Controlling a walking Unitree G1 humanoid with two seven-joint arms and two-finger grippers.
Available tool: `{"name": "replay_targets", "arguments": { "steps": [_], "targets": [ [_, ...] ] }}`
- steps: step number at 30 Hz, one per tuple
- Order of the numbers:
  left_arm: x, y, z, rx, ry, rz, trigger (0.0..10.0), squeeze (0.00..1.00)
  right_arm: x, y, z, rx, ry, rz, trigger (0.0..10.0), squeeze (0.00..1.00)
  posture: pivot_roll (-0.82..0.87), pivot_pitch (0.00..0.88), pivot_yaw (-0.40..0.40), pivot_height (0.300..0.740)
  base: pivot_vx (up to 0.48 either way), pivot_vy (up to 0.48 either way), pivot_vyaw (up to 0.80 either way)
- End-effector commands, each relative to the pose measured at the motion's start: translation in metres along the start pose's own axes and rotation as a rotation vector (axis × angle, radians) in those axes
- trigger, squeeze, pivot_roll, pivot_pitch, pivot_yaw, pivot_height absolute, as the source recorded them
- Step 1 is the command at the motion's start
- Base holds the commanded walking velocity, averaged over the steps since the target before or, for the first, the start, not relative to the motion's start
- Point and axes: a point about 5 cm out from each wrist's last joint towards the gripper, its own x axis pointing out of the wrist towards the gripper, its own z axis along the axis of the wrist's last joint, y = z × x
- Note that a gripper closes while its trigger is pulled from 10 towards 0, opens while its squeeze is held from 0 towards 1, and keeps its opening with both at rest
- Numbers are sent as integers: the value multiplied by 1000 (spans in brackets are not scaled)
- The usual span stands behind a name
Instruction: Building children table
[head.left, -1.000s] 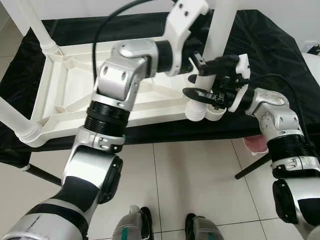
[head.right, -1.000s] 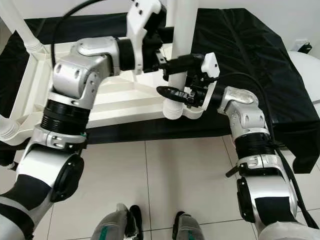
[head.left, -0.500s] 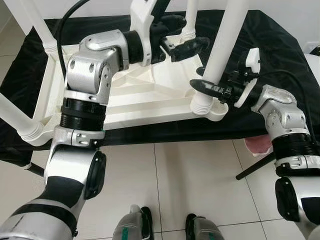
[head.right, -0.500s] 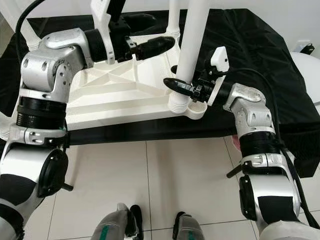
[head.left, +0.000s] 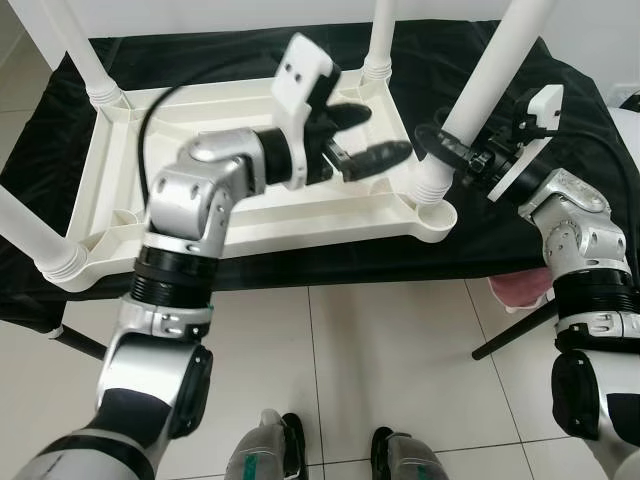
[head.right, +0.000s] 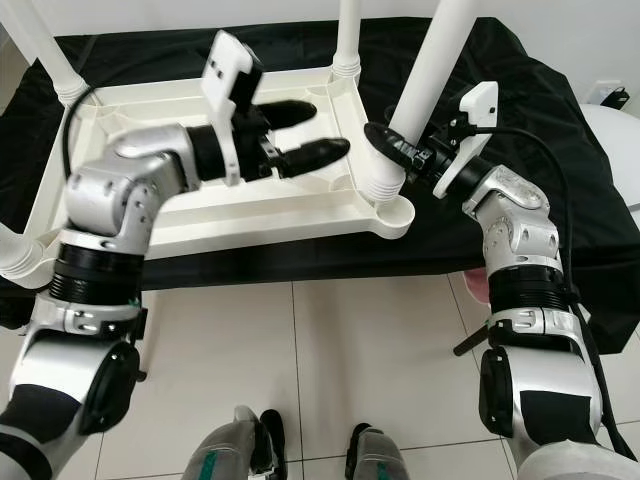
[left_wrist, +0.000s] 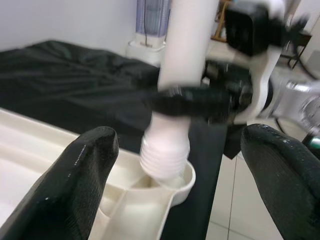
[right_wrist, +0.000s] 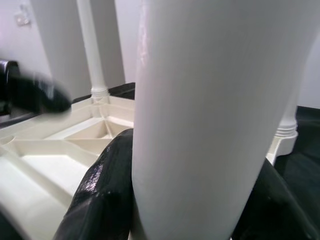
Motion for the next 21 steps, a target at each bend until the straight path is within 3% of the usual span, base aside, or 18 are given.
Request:
{"name": "replay_targets", "arguments": {
  "steps": [1, 5, 7, 17, 21],
  "targets": [
    [5, -2, -14, -6, 38, 44, 10000, 0, -3, 0, 0, 5, -33, -31, 10000, 0, -109, 156, 44, 740, 0, 0, 0],
    [9, -5, -27, -43, 63, 72, 10000, 0, -4, 2, -1, 9, -45, -63, 10000, 0, -111, 156, 39, 740, 0, 0, 0],
    [12, -4, -31, 28, 69, 129, 10000, 0, -4, 1, -2, 13, -47, -107, 10000, 0, -111, 154, 37, 740, 0, 0, 0],
    [17, -4, -56, 78, 153, 219, 10000, 0, -2, 2, -5, 62, -63, -210, 10000, 0, -115, 148, 29, 740, 0, 0, 0],
    [18, -3, -75, 122, 246, 236, 10000, 0, 0, 7, 0, 99, -103, -218, 10000, 0, -121, 142, 30, 740, 0, 0, 0]
  ]
}}
